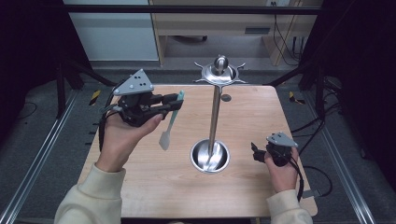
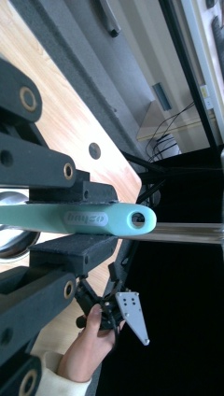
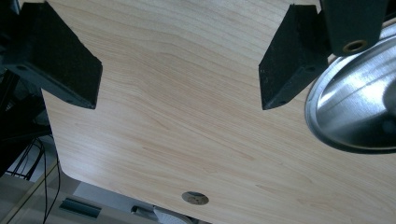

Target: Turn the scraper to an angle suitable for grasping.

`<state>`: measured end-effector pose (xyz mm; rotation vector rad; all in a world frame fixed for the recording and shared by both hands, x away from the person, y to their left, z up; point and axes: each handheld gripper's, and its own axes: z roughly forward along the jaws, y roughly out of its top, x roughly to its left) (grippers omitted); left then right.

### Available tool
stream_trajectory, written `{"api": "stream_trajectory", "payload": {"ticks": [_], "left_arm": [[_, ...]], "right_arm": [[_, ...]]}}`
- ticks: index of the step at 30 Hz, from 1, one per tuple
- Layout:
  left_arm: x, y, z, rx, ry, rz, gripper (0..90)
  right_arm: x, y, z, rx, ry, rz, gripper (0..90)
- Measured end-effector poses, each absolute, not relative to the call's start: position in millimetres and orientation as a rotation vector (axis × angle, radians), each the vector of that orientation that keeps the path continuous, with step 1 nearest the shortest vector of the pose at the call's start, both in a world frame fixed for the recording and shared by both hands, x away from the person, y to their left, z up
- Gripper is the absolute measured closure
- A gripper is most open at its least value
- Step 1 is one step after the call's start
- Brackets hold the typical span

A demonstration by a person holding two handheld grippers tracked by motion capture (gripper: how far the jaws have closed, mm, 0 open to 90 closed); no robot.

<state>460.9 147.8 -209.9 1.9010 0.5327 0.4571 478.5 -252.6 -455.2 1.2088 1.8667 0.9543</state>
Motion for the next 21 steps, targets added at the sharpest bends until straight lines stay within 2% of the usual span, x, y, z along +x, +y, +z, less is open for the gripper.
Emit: {"api": "stream_trajectory", "payload": {"ticks": [21], "left_arm": [[463.0,139.7,-194.9,1.862,0.515,0.419,74.3]], "right_arm": [[478.0,-251.3,-454.5,1.201,1.872,0.962,13.7]]}}
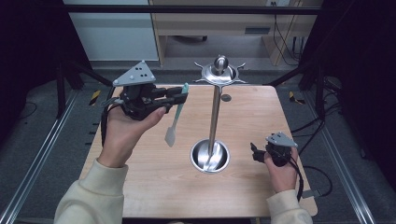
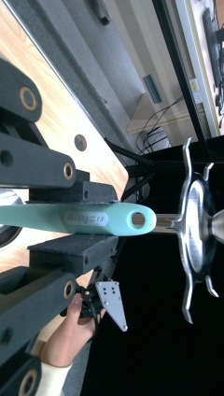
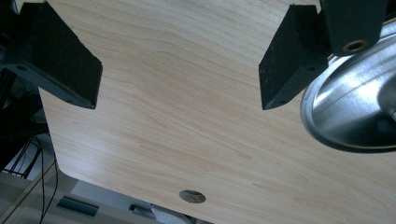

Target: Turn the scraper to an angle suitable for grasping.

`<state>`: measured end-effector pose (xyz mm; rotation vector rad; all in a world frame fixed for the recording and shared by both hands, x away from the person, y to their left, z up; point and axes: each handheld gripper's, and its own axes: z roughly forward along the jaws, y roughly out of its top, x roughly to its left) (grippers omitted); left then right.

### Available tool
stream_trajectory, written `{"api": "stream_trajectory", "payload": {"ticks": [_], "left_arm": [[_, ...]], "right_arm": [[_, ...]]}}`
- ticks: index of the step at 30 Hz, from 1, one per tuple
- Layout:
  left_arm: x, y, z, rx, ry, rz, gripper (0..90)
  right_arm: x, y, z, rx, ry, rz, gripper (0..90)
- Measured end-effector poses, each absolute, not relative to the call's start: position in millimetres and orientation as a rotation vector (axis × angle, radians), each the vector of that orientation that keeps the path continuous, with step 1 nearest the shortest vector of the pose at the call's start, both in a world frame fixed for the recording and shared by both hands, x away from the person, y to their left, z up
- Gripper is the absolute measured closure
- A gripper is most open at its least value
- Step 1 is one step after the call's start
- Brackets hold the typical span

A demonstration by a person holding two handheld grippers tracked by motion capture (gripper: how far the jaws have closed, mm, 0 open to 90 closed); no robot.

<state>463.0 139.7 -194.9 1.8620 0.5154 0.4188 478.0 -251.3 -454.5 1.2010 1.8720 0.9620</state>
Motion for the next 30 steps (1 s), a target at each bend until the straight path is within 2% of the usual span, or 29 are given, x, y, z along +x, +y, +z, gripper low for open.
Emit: {"api": "stream_trajectory", "payload": {"ticks": [16,30], "left_arm": [[463.5,131.0,-182.8,1.877,0.517,0.457,74.3],[470.9,124.1,-185.5,1.89,0.516,0.426,74.3]], "right_arm": [[478.7,-250.3,-455.1,1.201,1.879,0.964,13.8],[478.9,-250.9,-455.1,1.196,1.882,0.963,13.8]]}}
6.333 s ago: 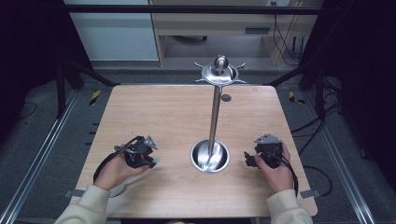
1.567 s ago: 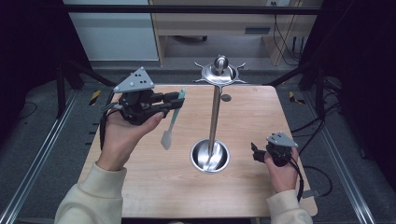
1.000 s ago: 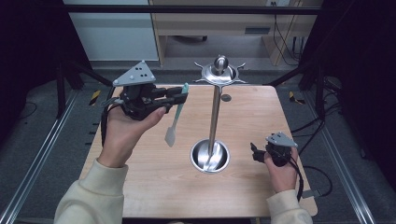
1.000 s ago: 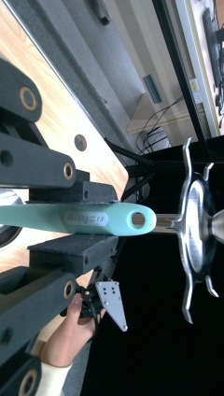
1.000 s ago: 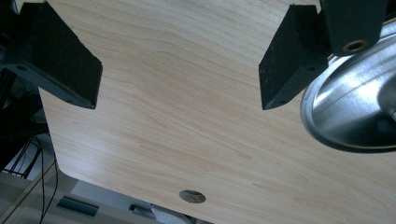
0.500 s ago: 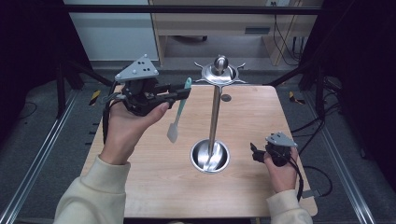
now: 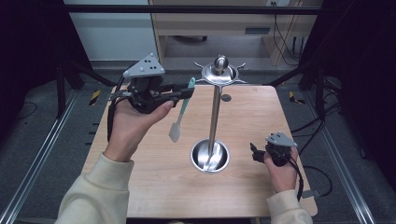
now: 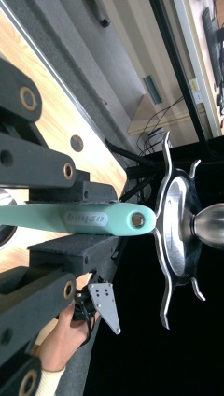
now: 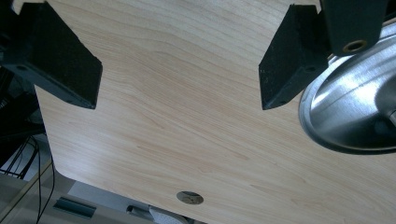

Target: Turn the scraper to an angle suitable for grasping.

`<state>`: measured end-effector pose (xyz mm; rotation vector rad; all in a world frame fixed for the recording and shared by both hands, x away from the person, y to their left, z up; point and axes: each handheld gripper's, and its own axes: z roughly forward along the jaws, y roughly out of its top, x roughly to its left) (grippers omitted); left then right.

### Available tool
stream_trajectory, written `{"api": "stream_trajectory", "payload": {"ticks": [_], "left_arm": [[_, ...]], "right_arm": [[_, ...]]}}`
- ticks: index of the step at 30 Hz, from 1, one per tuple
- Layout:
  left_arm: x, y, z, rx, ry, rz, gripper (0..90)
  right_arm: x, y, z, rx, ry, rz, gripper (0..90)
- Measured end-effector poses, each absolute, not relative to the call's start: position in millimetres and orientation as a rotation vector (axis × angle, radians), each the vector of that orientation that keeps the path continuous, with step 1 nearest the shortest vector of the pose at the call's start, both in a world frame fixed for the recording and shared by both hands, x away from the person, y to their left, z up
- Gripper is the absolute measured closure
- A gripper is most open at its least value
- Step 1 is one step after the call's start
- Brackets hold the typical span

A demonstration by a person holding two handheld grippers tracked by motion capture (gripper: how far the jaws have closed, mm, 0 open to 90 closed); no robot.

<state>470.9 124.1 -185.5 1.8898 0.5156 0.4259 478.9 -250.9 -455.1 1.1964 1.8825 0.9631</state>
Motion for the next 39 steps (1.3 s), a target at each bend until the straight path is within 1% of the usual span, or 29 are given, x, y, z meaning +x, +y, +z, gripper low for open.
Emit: {"api": "stream_trajectory", "payload": {"ticks": [26,39], "left_arm": [[478.1,108.9,-189.6,1.883,0.514,0.424,74.2],[477.7,108.5,-190.2,1.883,0.51,0.437,74.0]], "right_arm": [[479.3,-250.9,-455.4,1.197,1.889,0.966,13.7],[479.6,-249.9,-456.1,1.205,1.895,0.962,13.4]]}}
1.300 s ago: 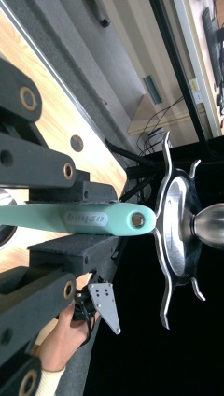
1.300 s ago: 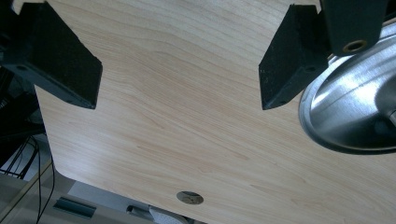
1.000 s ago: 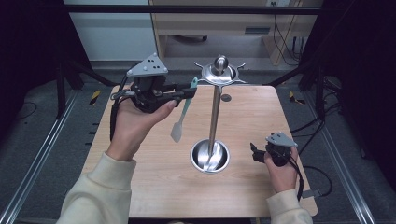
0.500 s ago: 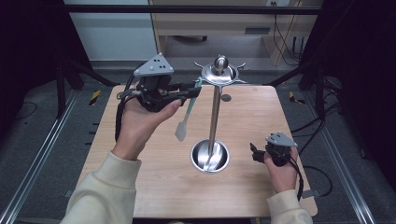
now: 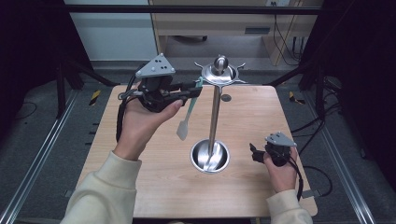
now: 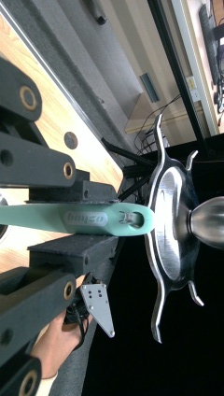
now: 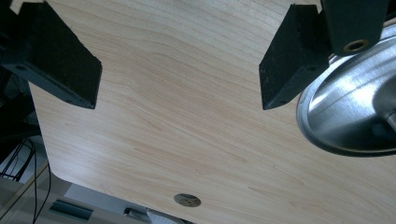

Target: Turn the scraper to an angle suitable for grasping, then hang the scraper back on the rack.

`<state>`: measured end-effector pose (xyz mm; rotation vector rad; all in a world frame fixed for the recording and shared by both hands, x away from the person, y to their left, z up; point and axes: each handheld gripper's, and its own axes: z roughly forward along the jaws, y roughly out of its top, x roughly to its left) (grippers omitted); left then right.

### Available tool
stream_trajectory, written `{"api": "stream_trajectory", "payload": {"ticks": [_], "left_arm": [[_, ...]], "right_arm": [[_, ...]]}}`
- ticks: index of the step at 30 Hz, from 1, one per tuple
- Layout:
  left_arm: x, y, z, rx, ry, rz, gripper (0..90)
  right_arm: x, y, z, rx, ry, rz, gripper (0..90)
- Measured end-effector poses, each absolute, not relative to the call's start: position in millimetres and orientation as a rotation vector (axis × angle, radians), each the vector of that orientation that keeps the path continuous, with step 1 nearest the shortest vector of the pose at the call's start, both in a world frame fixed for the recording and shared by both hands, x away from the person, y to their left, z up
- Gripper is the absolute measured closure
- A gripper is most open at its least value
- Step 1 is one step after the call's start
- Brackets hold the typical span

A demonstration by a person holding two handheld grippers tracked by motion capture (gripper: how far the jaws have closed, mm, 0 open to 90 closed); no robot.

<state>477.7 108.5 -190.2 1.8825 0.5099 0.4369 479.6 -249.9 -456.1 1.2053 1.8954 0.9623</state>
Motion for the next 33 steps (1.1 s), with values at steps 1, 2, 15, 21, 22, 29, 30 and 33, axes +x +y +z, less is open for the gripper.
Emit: {"api": "stream_trajectory", "payload": {"ticks": [1,2,15,21,22,29,30,33], "left_arm": [[477.9,108.6,-190.3,1.882,0.509,0.434,73.9],[478.1,108.6,-190.4,1.882,0.508,0.434,73.9],[466.4,135.8,-191.5,1.844,0.562,0.578,40.6],[460.0,155.3,-203.3,1.846,0.65,0.703,15.8],[459.7,157.9,-205.4,1.845,0.653,0.703,14.3],[454.2,176.1,-228.2,1.871,0.687,0.701,9.5],[453.2,178.5,-232.0,1.877,0.689,0.699,9.3],[451.9,183.2,-240.7,1.89,0.693,0.693,9.0]], "right_arm": [[479.5,-249.8,-456.1,1.205,1.895,0.962,13.3],[479.5,-249.7,-456.0,1.205,1.895,0.962,13.3],[479.5,-249.6,-456.8,1.209,1.898,0.96,12.7],[479.4,-249.4,-457.2,1.213,1.899,0.956,12.5],[479.6,-249.4,-457.4,1.216,1.9,0.955,12.5],[478.9,-250.2,-457.3,1.219,1.894,0.953,12.2],[479.0,-250.4,-457.4,1.217,1.896,0.951,12.2],[478.9,-250.1,-457.3,1.218,1.895,0.951,12.1]]}}
